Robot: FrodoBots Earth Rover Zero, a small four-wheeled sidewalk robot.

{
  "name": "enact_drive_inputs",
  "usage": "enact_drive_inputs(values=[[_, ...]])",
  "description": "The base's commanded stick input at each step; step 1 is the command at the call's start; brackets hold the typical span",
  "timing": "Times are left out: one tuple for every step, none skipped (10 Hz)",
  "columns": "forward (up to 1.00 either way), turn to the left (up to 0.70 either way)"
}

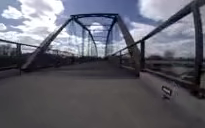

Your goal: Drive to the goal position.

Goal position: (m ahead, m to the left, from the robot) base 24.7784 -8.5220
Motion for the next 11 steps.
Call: enact_drive_inputs(values=[[1.00, 0.00], [1.00, 0.00], [1.00, 0.00], [1.00, 0.00], [1.00, 0.00], [1.00, 0.00], [1.00, 0.00], [1.00, 0.00], [1.00, 0.00], [1.00, 0.00], [1.00, 0.00]])
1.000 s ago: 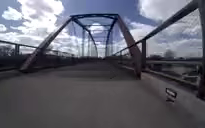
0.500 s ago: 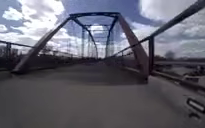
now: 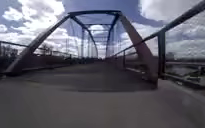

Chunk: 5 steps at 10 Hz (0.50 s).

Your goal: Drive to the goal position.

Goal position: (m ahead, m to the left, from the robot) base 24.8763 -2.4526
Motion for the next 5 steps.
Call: enact_drive_inputs(values=[[1.00, 0.00], [1.00, 0.00], [1.00, 0.00], [1.00, 0.00], [1.00, 0.00]])
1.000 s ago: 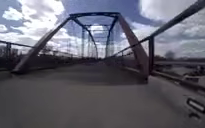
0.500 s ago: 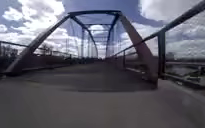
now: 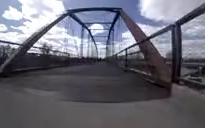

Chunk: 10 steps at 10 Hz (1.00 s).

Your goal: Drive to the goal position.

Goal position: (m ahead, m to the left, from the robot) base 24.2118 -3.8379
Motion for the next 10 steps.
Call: enact_drive_inputs(values=[[1.00, 0.00], [1.00, 0.00], [1.00, 0.00], [1.00, 0.00], [1.00, 0.00], [1.00, 0.00], [1.00, 0.00], [1.00, 0.00], [1.00, 0.00], [1.00, 0.00]])
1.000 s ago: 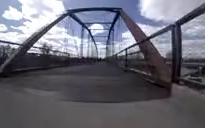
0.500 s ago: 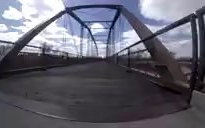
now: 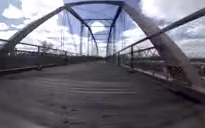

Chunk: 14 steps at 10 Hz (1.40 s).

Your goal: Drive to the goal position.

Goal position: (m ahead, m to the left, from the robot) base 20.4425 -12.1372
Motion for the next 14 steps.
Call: enact_drive_inputs(values=[[1.00, 0.00], [1.00, 0.00], [1.00, 0.00], [1.00, 0.00], [1.00, 0.00], [1.00, 0.00], [1.00, 0.00], [1.00, 0.00], [1.00, 0.00], [1.00, 0.00], [1.00, 0.00], [1.00, 0.00], [1.00, 0.00], [1.00, 0.00]])
